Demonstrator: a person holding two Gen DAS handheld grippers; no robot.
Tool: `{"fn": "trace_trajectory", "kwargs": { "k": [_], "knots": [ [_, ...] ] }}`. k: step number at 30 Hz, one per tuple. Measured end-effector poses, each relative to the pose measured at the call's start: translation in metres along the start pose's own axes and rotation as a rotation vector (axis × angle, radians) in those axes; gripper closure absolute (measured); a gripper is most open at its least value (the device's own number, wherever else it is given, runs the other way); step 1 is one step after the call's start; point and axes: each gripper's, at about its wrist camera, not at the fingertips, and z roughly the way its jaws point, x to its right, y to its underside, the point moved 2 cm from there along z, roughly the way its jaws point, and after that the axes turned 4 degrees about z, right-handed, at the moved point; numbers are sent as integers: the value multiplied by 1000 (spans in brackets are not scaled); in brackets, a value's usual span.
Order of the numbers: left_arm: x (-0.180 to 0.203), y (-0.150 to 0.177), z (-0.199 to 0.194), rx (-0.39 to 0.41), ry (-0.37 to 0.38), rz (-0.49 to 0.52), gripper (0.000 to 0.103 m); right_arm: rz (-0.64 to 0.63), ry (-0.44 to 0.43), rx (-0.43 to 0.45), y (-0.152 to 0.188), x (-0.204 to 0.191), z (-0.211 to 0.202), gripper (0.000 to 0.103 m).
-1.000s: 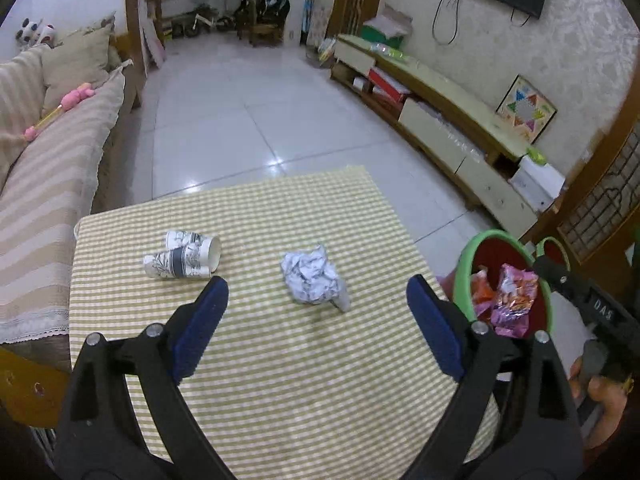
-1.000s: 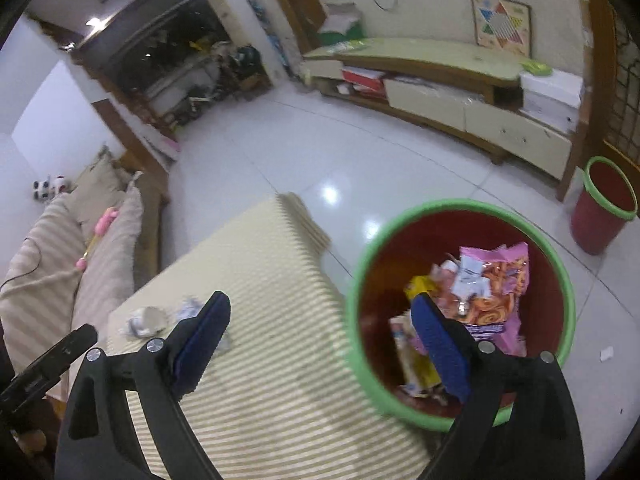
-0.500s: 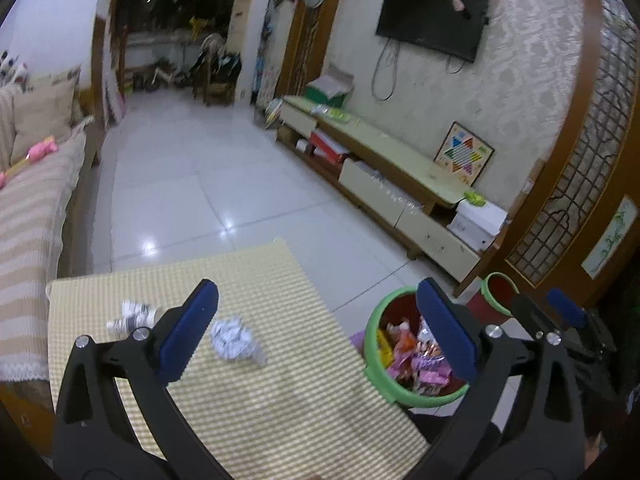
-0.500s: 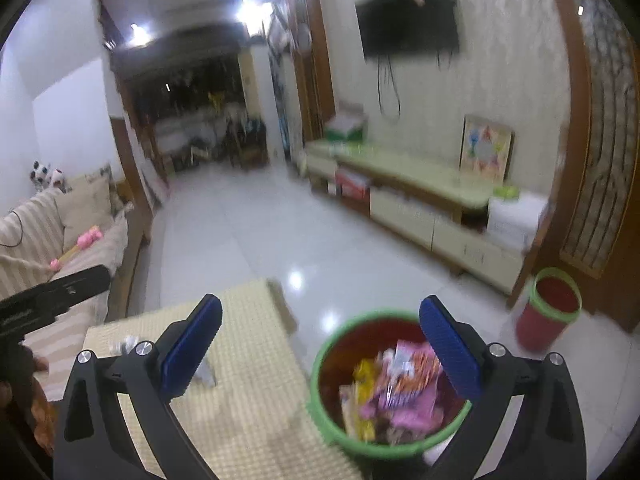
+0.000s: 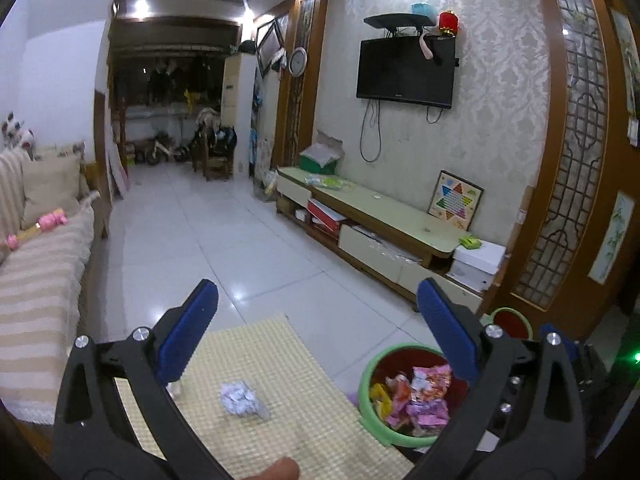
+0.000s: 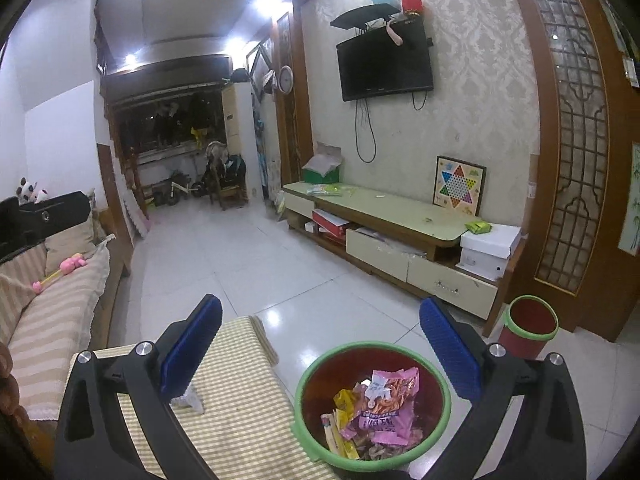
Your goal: Collect trash
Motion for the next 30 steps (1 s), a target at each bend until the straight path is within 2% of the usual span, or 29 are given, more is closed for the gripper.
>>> {"fn": "trace_trajectory", "kwargs": {
  "k": [6, 13, 30],
  "knots": [
    [-4, 2, -3, -36, 37, -48, 5, 4, 4, 15, -2, 1, -7, 7],
    [-3, 4, -8, -40, 24, -38, 5, 48, -9, -1, -3, 5, -12, 7],
    [1, 6, -11, -50, 10, -41, 5, 33, -16, -29, 3, 6, -7, 7]
  ]
}}
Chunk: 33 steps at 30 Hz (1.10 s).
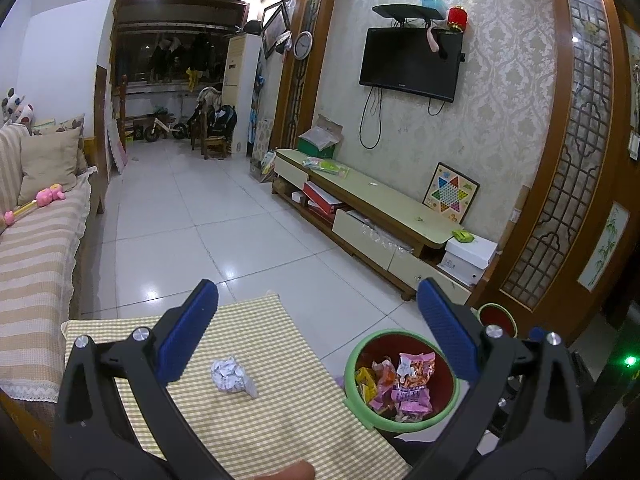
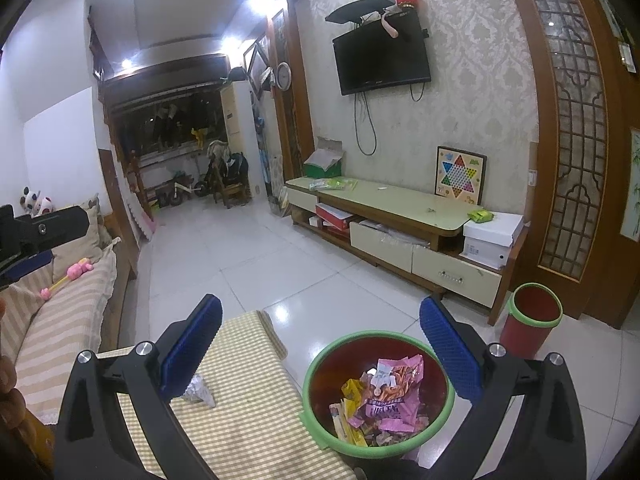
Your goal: Collect trash
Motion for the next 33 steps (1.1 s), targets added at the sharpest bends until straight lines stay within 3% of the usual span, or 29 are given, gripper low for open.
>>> {"fn": "trace_trajectory", "kwargs": {
  "k": [13, 19, 33],
  "knots": [
    [3, 5, 5, -18, -12, 0, 5, -6, -7, -20, 1, -2, 7, 7],
    [5, 7, 6, -18, -61, 24, 5, -4, -6, -20, 1, -2, 7, 7],
    [11, 12, 4, -24, -64, 42, 5, -7, -2, -44, 12, 1, 17, 7]
  ]
}}
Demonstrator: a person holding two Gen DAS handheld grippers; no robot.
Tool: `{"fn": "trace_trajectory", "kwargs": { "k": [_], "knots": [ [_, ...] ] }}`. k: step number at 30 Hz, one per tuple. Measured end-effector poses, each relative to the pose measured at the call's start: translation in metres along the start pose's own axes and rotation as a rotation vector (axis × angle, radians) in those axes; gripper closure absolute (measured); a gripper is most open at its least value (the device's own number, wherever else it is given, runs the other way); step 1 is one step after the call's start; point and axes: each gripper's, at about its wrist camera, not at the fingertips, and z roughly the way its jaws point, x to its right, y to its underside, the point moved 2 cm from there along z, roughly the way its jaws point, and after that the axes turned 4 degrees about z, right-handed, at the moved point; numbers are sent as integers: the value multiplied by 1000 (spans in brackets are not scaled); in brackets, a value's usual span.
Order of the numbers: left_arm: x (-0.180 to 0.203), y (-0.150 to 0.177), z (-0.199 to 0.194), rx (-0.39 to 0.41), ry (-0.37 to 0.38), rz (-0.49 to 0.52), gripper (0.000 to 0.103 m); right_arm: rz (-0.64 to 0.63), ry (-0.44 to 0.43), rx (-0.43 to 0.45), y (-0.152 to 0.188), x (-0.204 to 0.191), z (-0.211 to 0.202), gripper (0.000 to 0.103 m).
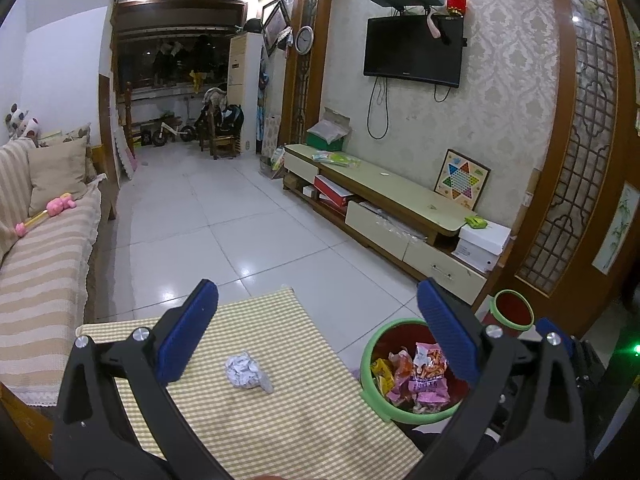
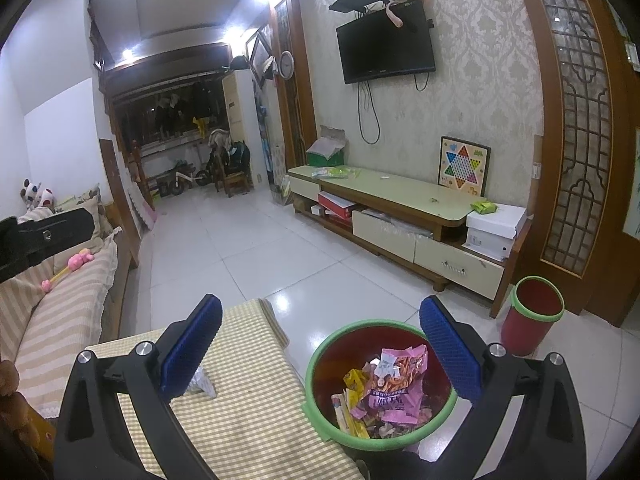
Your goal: Collect trash
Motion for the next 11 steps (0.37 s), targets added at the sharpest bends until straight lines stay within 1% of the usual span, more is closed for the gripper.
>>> {"fn": "trace_trajectory", "kwargs": {
  "k": [1, 4, 6, 9, 11],
  "knots": [
    [-1, 1, 0, 1, -10, -3, 5, -2, 0, -5, 1, 0, 1, 7],
    [-6, 6, 4, -13, 3, -12, 5, -8, -4, -29, 8, -3, 9, 7],
    [-15, 12, 7, -27, -17, -32, 5, -18, -12, -53, 16, -6, 19, 7],
    [-29, 27, 15, -84, 0, -67, 5, -65, -30, -138, 44, -19, 49, 7],
    [-45, 46, 22, -145, -26, -97, 5, -124, -54, -222, 75, -33, 77, 7]
  ]
}}
